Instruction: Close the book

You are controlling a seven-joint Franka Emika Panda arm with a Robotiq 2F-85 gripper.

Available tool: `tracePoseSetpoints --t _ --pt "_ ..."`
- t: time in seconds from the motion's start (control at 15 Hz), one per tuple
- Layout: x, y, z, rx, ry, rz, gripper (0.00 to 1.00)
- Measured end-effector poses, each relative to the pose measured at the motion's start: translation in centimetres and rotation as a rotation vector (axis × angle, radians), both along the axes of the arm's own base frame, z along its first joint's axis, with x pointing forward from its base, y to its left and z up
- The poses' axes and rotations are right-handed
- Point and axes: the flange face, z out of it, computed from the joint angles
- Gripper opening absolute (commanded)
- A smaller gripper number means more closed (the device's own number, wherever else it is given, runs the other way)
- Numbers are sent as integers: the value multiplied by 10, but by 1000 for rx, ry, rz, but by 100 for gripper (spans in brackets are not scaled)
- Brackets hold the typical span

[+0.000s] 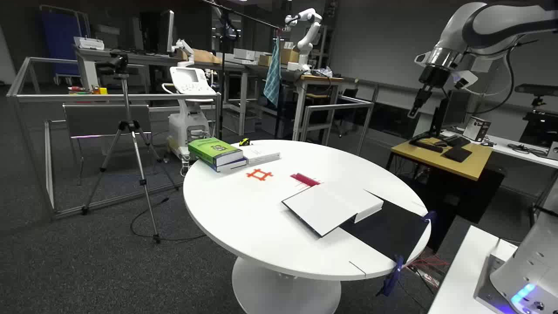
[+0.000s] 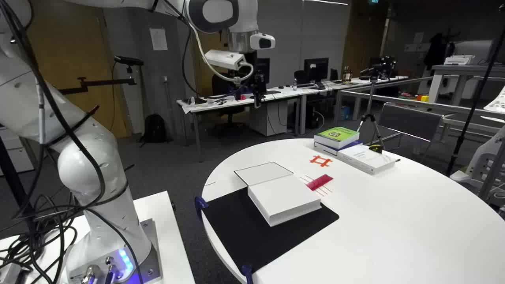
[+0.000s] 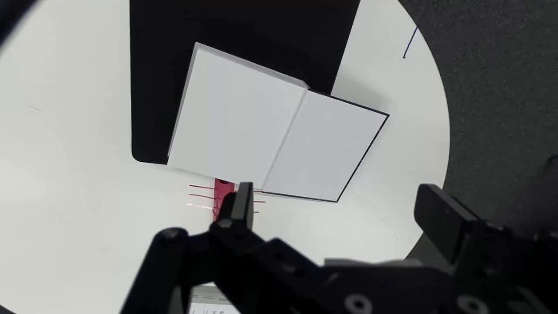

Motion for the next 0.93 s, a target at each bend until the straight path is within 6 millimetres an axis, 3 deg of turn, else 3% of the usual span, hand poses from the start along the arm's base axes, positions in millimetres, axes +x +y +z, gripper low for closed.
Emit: tracePoseSetpoints --t 0.53,0.73,0.93 --pt "4 6 -1 10 -32 -2 100" --pt "18 25 -7 69 -116 -16 100" --pt "45 60 -30 94 -187 -2 100"
